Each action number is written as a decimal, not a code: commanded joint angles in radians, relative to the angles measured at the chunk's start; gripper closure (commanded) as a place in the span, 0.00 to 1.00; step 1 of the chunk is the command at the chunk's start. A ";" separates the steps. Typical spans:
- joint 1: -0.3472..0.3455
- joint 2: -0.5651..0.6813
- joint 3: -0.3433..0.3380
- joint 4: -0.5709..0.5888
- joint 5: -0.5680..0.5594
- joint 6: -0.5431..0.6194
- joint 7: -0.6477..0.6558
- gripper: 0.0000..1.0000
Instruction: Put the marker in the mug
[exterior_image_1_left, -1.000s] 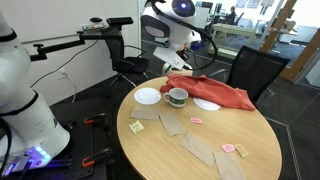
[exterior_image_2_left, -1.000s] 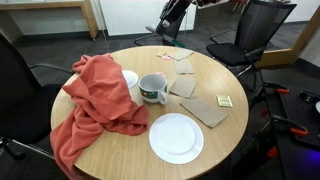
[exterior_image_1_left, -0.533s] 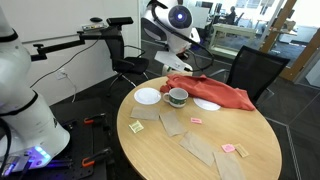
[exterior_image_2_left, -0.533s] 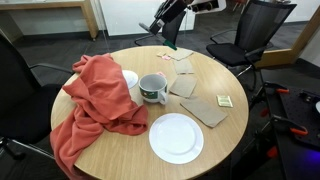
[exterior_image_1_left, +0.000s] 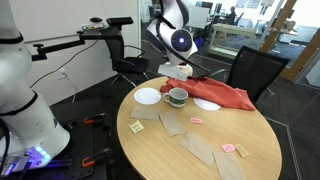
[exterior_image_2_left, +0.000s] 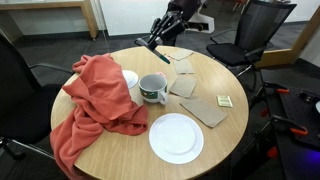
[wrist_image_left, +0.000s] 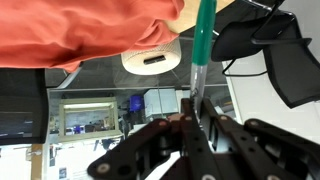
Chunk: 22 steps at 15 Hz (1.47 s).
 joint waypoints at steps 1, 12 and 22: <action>-0.025 0.062 0.005 0.047 0.010 -0.061 -0.079 0.97; -0.047 0.131 0.000 0.086 0.044 -0.097 -0.152 0.97; -0.108 0.276 -0.021 0.175 0.185 -0.256 -0.450 0.97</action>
